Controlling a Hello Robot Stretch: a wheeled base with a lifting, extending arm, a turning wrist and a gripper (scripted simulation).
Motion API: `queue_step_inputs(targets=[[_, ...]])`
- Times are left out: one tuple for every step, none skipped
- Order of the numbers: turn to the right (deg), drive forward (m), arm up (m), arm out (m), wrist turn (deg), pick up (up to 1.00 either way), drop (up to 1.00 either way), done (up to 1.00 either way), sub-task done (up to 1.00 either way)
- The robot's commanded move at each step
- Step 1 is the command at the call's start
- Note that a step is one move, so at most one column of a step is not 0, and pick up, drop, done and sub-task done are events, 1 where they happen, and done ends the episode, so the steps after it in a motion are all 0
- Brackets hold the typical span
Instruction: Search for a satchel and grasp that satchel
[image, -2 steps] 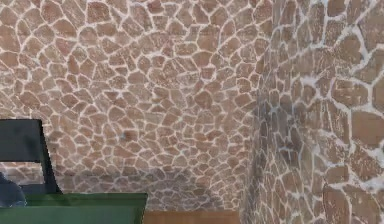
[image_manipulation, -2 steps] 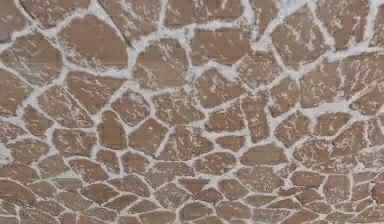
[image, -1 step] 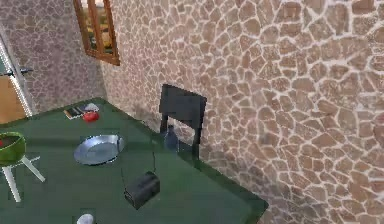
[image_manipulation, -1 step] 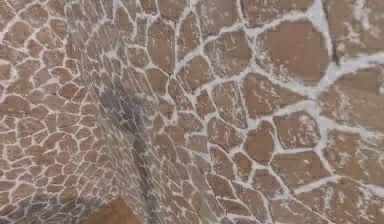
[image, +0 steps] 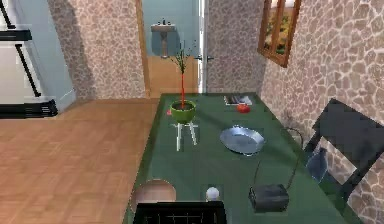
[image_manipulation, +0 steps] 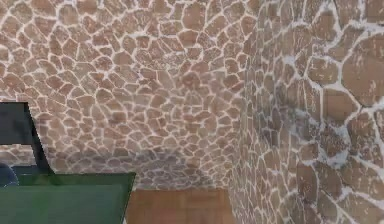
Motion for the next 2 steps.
queue_step_inputs(targets=[[-45.0, 0.00, 0.00, 0.00, 0.0, 0.00, 0.00, 0.00, 0.00], [-15.0, 0.00, 0.00, 0.00, 0.0, 0.00, 0.00, 0.00, 0.00]])
